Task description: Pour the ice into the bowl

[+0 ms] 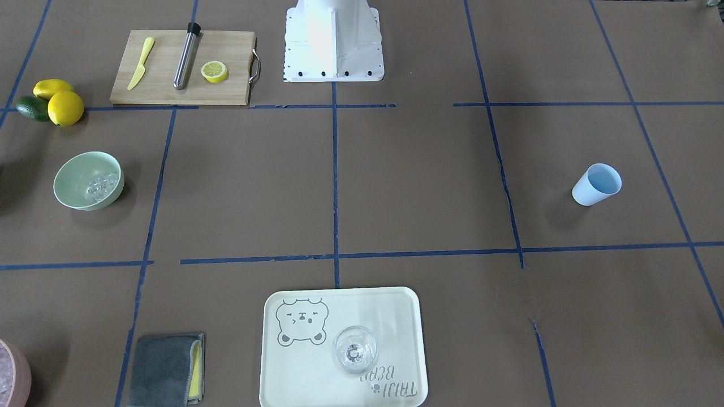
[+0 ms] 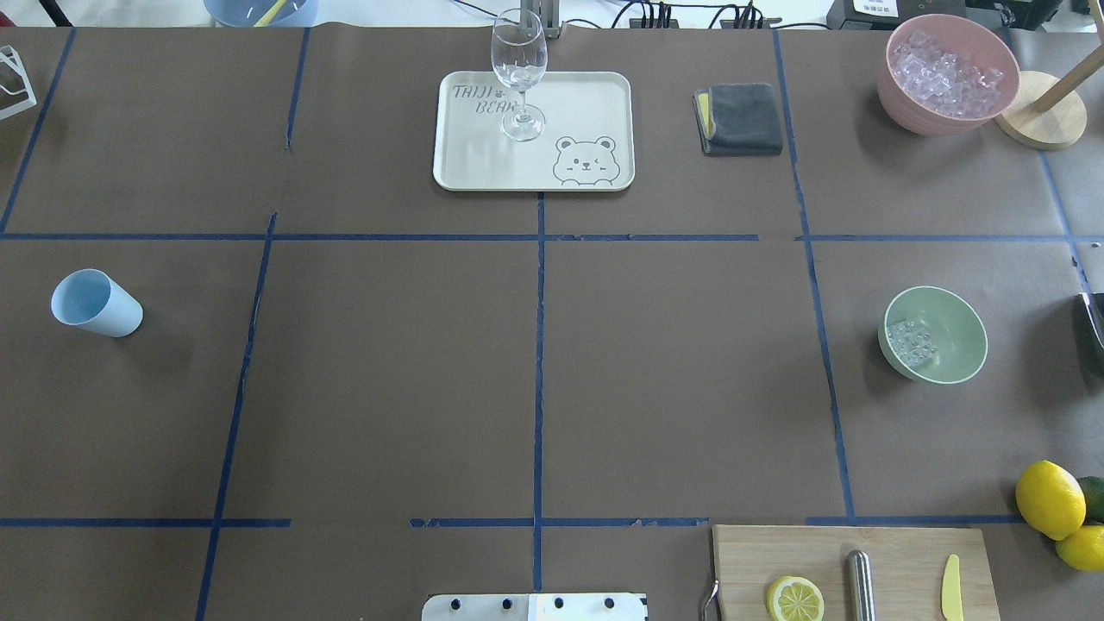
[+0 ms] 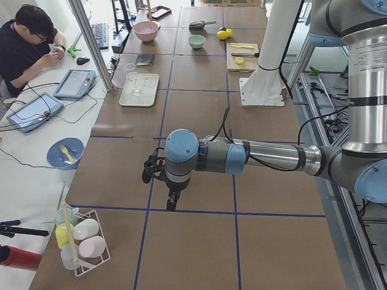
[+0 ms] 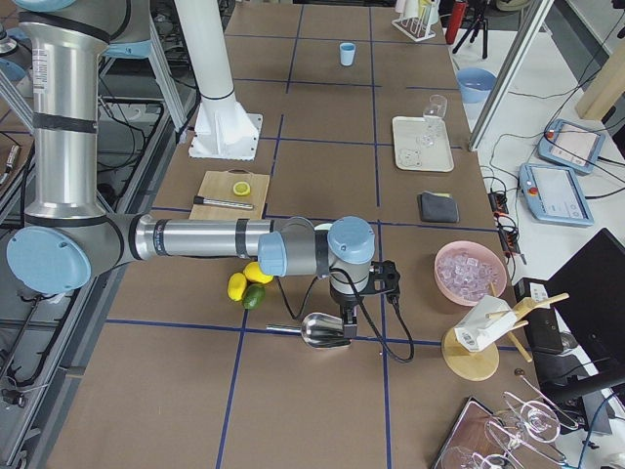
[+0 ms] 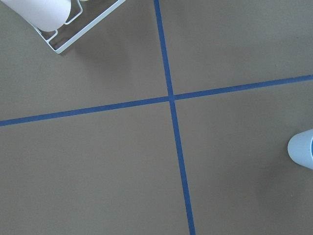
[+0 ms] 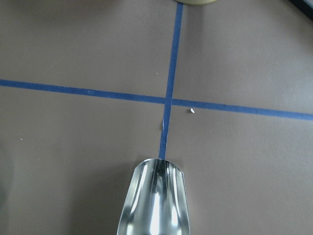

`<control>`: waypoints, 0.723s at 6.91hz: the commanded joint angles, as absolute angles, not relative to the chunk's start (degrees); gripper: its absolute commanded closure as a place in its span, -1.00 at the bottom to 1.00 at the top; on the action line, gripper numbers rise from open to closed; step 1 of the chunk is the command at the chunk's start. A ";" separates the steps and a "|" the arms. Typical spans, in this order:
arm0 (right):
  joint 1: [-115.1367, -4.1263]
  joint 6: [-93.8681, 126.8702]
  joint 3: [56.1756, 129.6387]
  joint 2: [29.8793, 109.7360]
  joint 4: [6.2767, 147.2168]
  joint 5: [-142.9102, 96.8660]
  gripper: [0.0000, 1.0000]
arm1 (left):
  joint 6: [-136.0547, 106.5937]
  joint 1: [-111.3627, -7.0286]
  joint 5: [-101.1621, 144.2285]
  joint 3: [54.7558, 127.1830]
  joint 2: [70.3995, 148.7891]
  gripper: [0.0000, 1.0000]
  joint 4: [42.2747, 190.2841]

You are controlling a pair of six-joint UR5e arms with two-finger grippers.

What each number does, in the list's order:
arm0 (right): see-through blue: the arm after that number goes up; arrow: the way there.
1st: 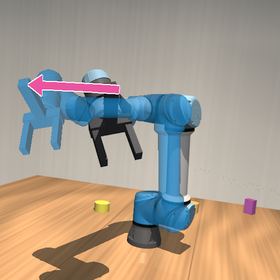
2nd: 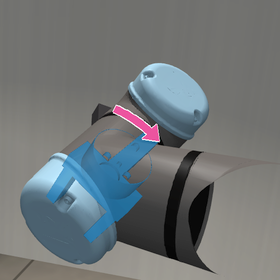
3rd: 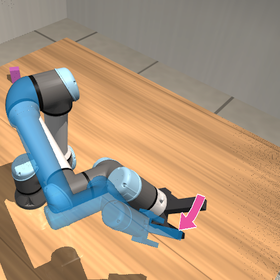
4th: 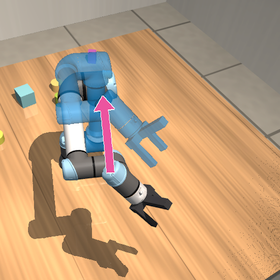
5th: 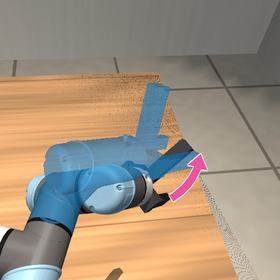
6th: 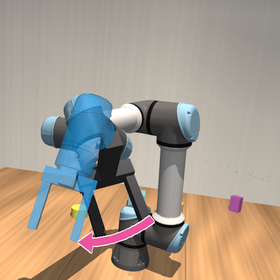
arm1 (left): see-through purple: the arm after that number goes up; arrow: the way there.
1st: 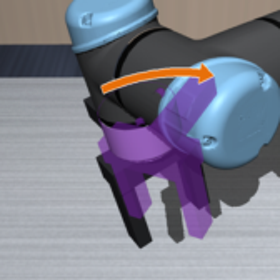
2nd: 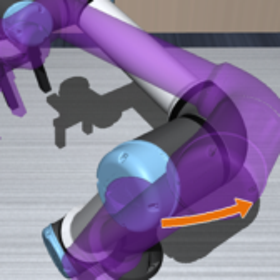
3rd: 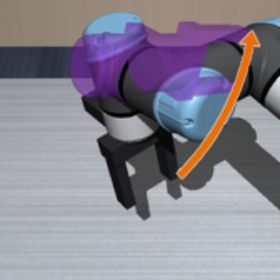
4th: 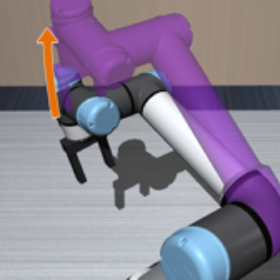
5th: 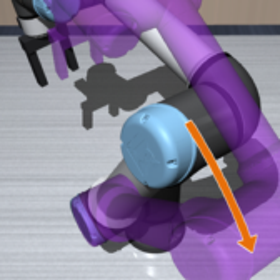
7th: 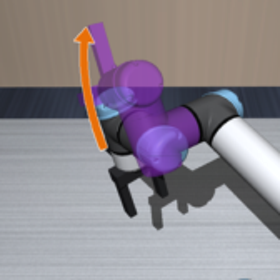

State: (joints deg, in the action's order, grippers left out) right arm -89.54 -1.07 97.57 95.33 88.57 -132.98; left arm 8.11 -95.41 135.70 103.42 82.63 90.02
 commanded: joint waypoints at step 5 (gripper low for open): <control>-89.65 -1.32 97.65 95.80 89.47 -136.13 -1.00 | 8.26 -95.36 135.88 103.18 81.83 -1.00 90.27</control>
State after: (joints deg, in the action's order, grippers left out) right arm -89.65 -1.18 97.94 95.82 89.32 -135.13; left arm 8.25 -95.37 135.80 103.23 81.86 90.32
